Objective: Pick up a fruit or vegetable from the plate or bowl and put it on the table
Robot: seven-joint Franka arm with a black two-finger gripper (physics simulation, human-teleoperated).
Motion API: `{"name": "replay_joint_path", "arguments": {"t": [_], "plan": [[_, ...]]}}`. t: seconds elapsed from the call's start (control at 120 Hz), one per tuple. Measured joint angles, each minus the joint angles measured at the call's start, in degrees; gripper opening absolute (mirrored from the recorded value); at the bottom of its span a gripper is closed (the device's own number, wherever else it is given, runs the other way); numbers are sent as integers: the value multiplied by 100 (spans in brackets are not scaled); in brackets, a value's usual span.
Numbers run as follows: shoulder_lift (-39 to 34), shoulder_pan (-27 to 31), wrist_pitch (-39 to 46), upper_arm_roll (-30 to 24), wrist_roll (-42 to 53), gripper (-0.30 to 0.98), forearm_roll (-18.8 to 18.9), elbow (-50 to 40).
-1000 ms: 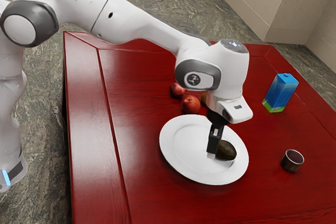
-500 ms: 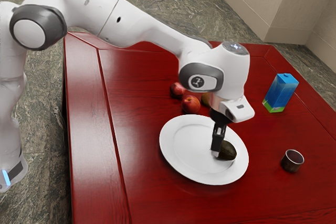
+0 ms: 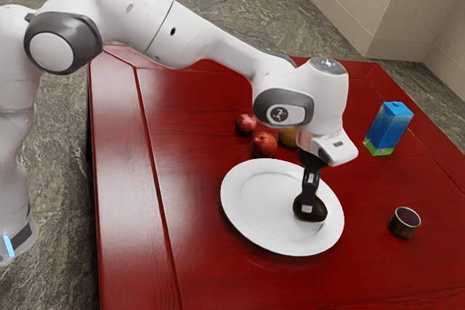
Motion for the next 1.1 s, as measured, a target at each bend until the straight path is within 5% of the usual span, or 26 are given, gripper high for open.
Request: {"name": "replay_joint_path", "arguments": {"t": [0.617,0.833,1.1], "plan": [[617,99,17,3,148,66,-216,354],[642,91,-35,9,167,45,-123,441],[631,87,-650,7,151,36,131,827]]}}
